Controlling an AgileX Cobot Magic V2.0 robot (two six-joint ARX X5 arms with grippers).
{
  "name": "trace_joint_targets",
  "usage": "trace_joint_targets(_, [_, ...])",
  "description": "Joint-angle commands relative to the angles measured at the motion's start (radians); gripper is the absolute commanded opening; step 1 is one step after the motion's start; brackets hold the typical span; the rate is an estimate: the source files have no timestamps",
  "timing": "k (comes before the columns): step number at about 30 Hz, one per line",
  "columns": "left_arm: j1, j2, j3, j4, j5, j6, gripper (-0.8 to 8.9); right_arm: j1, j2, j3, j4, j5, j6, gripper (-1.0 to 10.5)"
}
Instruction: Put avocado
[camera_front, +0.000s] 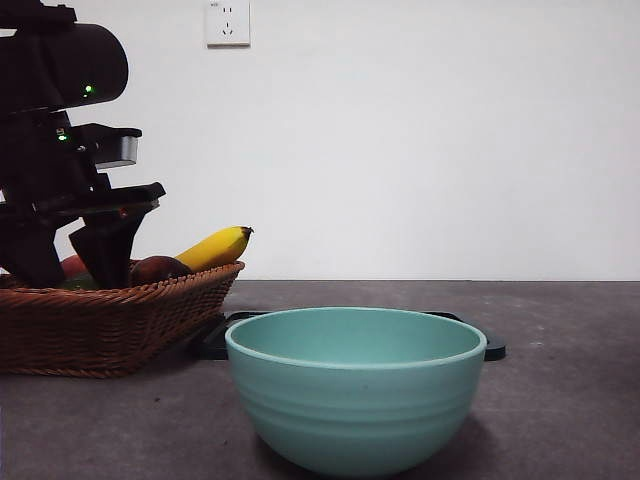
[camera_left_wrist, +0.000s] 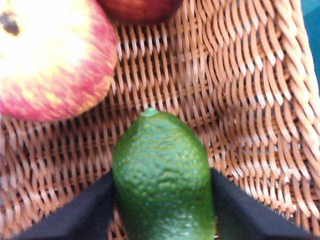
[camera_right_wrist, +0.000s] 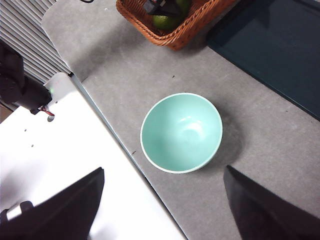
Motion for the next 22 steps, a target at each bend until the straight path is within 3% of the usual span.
trace_joint_targets(1, [-0.005, 0.014, 0.018, -0.007, -0.005, -0.004, 1.75, 0.008, 0.007, 0.020, 0.009, -0.002, 0.008, 3.8])
trace_joint_targets(13, [-0.015, -0.166, 0.088, -0.055, 0.021, -0.022, 1.76, 0.008, 0.007, 0.020, 0.009, 0.002, 0.007, 3.8])
trace_joint_targets(22, [-0.122, -0.377, 0.113, -0.195, 0.219, -0.022, 1.76, 0.008, 0.007, 0.020, 0.010, 0.006, 0.007, 3.8])
